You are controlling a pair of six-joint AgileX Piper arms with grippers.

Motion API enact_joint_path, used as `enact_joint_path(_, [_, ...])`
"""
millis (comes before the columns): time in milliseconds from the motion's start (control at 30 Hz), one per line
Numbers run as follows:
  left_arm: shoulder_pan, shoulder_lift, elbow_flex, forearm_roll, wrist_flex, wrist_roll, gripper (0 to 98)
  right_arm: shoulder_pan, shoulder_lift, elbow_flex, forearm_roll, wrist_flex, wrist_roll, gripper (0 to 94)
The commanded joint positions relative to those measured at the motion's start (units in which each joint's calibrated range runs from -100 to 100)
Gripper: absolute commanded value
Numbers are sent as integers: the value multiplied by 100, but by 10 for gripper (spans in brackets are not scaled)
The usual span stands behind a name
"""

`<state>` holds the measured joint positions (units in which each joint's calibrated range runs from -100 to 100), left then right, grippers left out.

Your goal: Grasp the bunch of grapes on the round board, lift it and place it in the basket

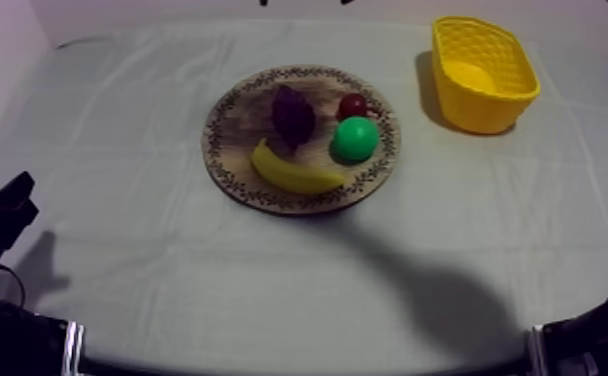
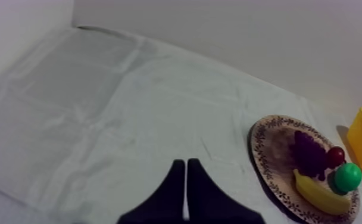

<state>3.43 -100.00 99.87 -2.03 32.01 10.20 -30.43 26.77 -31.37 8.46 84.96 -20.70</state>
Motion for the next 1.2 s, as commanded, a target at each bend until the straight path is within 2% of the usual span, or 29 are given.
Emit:
enact_joint_path(0, [1,0,2,1,0,-1,1,4,125,64,-24,-55,-26,855])
enact_joint_path(300, [1,0,2,1,0,-1,1,-7,787,314,-73,-382,-97,853])
enact_joint_path(767, [1,0,2,1,0,-1,1,51,2035,-80,-74,-861,-100,835])
enact_joint_path(1167, [1,0,2,1,0,-1,1,100,2752,-544,-146,-908,-13,841])
